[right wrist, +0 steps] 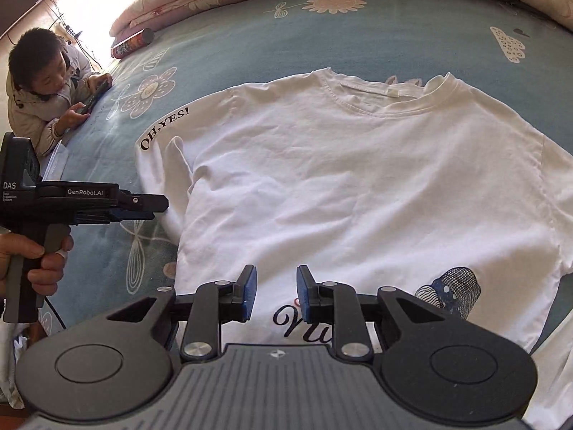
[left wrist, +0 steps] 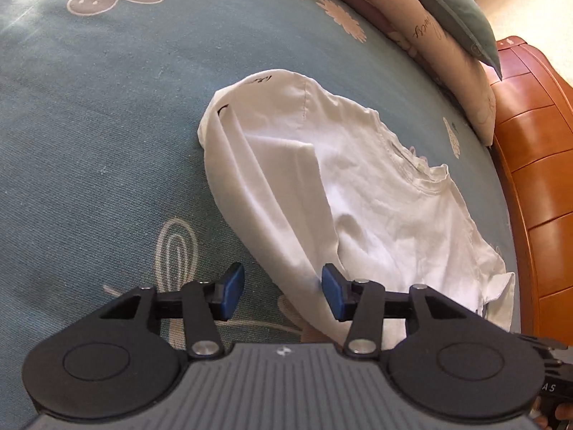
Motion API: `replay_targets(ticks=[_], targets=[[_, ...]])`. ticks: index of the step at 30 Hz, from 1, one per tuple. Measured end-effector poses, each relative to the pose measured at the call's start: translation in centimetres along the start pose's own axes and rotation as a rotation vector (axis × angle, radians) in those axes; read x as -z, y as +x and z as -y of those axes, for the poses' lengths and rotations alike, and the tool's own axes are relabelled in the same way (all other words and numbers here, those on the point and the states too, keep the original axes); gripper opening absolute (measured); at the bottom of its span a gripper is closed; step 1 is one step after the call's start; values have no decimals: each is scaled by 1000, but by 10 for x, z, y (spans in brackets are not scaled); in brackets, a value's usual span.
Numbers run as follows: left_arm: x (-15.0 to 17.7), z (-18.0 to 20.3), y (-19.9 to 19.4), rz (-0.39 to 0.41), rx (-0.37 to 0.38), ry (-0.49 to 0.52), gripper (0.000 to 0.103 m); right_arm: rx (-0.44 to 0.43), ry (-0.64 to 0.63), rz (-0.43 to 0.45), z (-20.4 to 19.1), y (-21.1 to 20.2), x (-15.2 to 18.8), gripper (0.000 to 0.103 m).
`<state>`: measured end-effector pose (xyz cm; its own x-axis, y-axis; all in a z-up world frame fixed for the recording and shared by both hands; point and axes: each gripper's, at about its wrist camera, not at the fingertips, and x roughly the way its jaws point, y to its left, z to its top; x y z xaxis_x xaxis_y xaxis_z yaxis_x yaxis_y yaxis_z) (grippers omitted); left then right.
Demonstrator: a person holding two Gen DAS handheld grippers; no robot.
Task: Fold clothes
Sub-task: 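Grasp a sleeve with the left gripper and fold it across the shirt body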
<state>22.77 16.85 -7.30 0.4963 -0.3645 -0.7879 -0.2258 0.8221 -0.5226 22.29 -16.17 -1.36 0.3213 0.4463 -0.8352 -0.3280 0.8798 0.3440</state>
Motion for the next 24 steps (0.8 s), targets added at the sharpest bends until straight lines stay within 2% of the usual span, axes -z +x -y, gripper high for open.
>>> replay_targets(ticks=[2, 3, 5, 9, 12, 16, 21, 23, 24], targets=[[5, 2, 9, -10, 34, -25, 42, -8, 16, -12, -3, 2, 4, 27], [8, 7, 10, -4, 18, -2, 26, -6, 14, -15, -5, 2, 5, 27], [11, 19, 10, -11, -26, 77, 7, 2, -4, -20, -9, 3, 7, 27], [6, 25, -9, -8, -85, 168, 3, 18, -17, -26, -9, 3, 9, 27], [-7, 18, -28, 5, -164, 215, 2, 24, -6, -28, -7, 4, 10, 28], [-27, 3, -51, 4, -296, 279, 2, 23, -6, -24, -9, 3, 11, 27], [-48, 9, -69, 46, -517, 476, 2, 24, -28, -27, -13, 3, 11, 27], [-55, 19, -74, 70, -535, 520, 2, 22, -32, -27, -14, 2, 11, 27], [-58, 26, -76, 82, -516, 522, 2, 21, -30, -27, -14, 2, 10, 27]])
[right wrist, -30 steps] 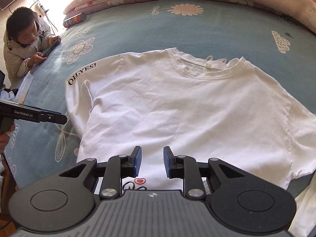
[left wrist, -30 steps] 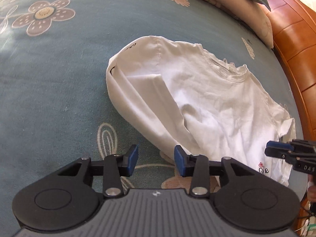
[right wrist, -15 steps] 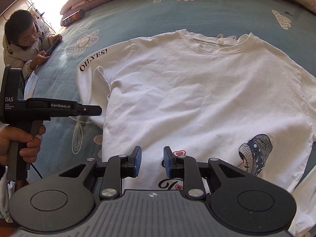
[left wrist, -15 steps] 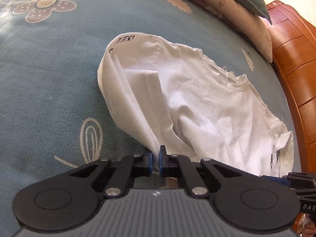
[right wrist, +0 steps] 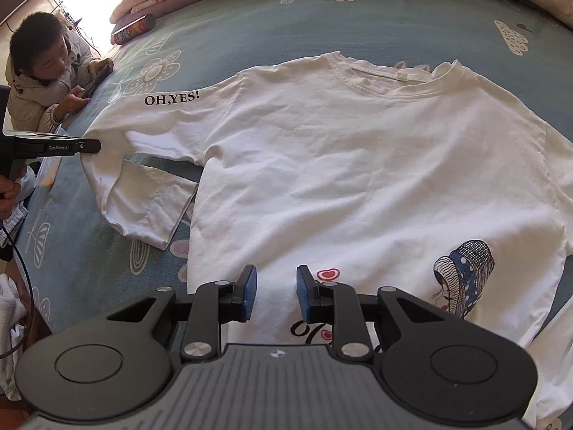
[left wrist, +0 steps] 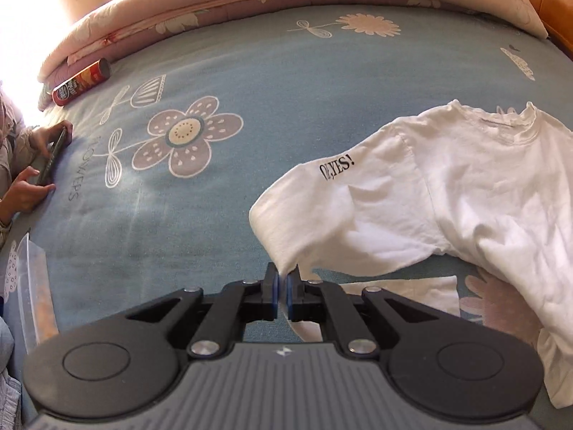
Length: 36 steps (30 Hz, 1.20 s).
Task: Fold clothes
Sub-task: 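Grasp a sleeve with the left gripper and fold it across the shirt body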
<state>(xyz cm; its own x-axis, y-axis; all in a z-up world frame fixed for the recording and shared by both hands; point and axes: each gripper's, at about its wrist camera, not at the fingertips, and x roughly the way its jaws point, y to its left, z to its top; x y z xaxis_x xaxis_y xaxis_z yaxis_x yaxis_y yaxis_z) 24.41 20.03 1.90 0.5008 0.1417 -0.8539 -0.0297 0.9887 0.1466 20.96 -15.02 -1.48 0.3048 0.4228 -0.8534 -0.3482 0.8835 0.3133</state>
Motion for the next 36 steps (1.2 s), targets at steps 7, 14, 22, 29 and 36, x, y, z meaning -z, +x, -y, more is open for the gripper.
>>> replay_targets(ticks=[7, 14, 22, 29, 36], targets=[[-16, 69, -12, 68, 180, 98, 3, -5, 3, 2, 1, 0, -1, 28], [-8, 132, 7, 17, 328, 113, 14, -9, 15, -2, 10, 0, 1, 28], [23, 113, -17, -14, 346, 39, 26, -35, 18, -1, 26, 0, -1, 30], [47, 54, -11, -27, 198, -268, 26, -97, -28, -16, 33, 5, -13, 30], [75, 31, 31, -113, 185, -583, 25, -173, -98, -16, 37, 7, -34, 34]])
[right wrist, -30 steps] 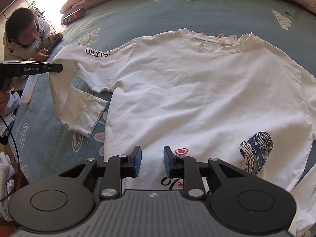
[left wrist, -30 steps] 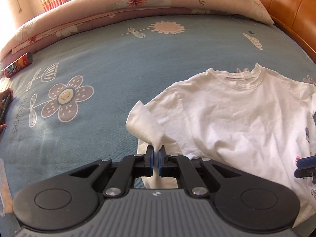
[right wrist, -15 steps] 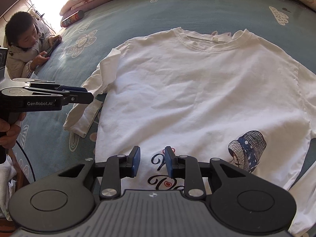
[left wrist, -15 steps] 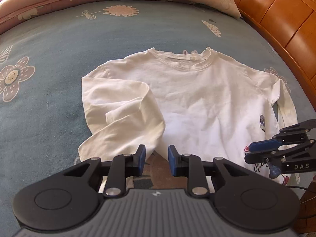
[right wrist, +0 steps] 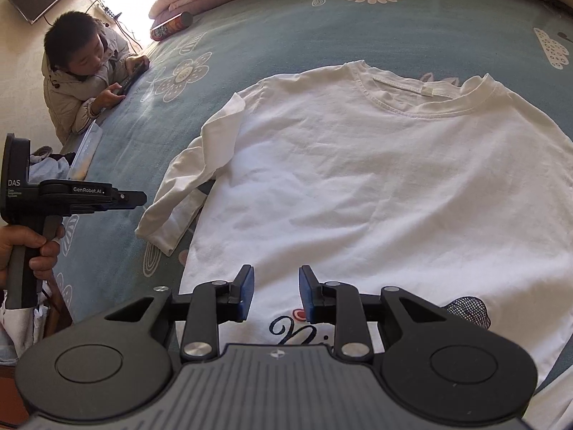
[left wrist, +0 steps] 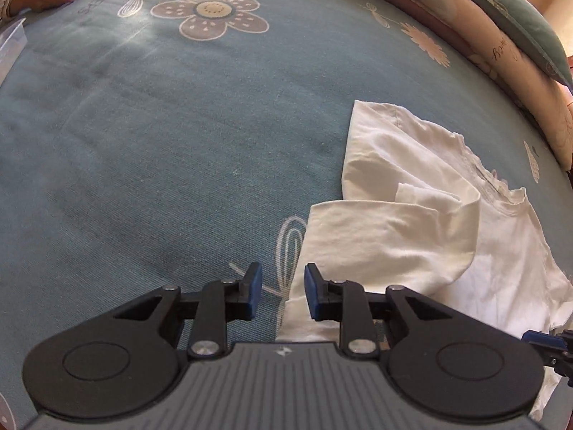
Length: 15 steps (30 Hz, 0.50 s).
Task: Fold clothes
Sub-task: 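Grasp a sleeve with the left gripper and fold it across the shirt body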
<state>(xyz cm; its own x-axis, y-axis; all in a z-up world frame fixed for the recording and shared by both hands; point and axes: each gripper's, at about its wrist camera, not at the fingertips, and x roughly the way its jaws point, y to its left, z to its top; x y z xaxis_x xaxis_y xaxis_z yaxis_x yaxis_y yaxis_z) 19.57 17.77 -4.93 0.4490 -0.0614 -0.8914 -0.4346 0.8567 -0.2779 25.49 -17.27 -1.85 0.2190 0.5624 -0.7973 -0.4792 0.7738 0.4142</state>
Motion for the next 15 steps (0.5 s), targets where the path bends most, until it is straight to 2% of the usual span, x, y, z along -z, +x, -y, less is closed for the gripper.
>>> replay_targets(ticks=[3, 5, 6, 7, 9, 10, 12, 15], targets=[[8, 4, 11, -40, 67, -62, 21, -10, -40, 10, -1, 1, -10, 35], [12, 14, 6, -10, 92, -55, 18, -17, -43, 10, -1, 5, -12, 35], [13, 20, 2, 7, 116, -43, 10, -19, -41, 7, 0, 7, -13, 35], [14, 28, -3, 15, 175, -25, 9, -18, -37, 3, 0, 10, -12, 35], [19, 44, -7, 9, 257, 37, 10, -10, -28, -3, -1, 14, -11, 35], [21, 58, -6, -5, 288, 106, 10, -6, -23, -7, -3, 16, -9, 35], [29, 79, -2, -27, 281, 236, 10, 4, -18, -12, -6, 18, -8, 35], [37, 92, 3, -57, 279, 324, 10, 13, -50, -5, -17, 16, -13, 35]])
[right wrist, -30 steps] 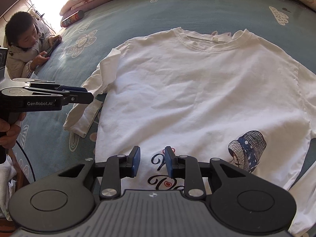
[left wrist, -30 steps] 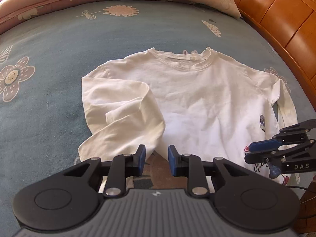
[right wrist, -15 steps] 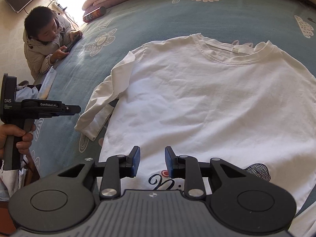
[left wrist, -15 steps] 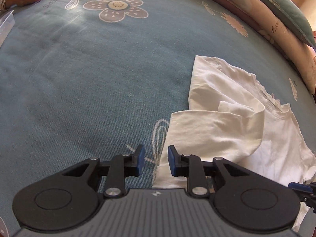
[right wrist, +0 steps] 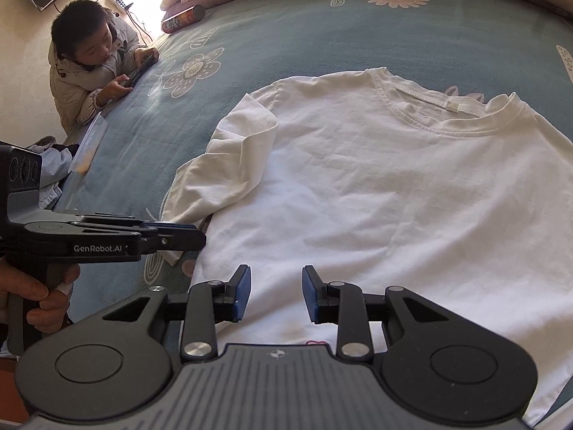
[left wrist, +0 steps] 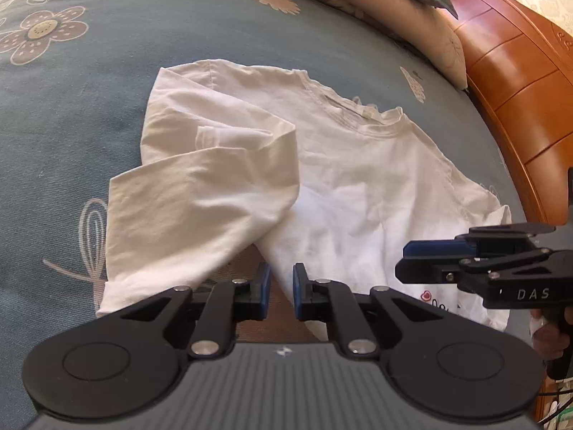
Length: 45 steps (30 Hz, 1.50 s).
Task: Fold clothes
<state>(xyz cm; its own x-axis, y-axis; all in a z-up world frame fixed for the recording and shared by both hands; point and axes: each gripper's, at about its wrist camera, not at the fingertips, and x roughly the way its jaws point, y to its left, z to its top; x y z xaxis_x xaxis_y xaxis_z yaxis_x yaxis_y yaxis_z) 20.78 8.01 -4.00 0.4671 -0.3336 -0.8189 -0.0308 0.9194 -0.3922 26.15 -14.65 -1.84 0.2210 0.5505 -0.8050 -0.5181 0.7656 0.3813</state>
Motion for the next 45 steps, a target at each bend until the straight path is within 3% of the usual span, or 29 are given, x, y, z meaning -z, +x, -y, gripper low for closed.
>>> replay_targets(ticks=[4, 7, 12, 17, 21, 23, 25, 37, 39, 42, 45], targets=[[8, -9, -7, -37, 20, 9, 13, 3, -49, 13, -18, 5, -15, 35], [17, -18, -20, -66, -25, 92, 13, -34, -38, 13, -34, 15, -27, 35], [29, -41, -45, -90, -75, 186, 14, -207, 136, -59, -59, 57, -31, 43], [35, -66, -64, -87, -70, 164, 14, -225, 317, -114, -69, 105, -23, 46], [36, -81, -72, -62, -53, 115, 15, -227, 485, -91, -57, 122, -23, 46], [35, -86, -74, -53, -45, 95, 15, -216, 535, -78, -53, 124, -26, 41], [34, -88, -74, -48, -41, 84, 15, -184, 533, -79, -53, 121, -31, 9], [25, -92, -69, -43, 15, 35, 16, 9, 388, 49, -35, 53, -54, 6], [21, -87, -63, -42, 34, 34, 22, 55, 379, 52, -25, 46, -54, 6], [16, -79, -52, -36, 62, 39, 23, 161, 362, 45, -6, 41, -47, 6], [9, -71, -37, -30, 96, 29, 25, 175, 396, -3, 13, 45, -38, 13]])
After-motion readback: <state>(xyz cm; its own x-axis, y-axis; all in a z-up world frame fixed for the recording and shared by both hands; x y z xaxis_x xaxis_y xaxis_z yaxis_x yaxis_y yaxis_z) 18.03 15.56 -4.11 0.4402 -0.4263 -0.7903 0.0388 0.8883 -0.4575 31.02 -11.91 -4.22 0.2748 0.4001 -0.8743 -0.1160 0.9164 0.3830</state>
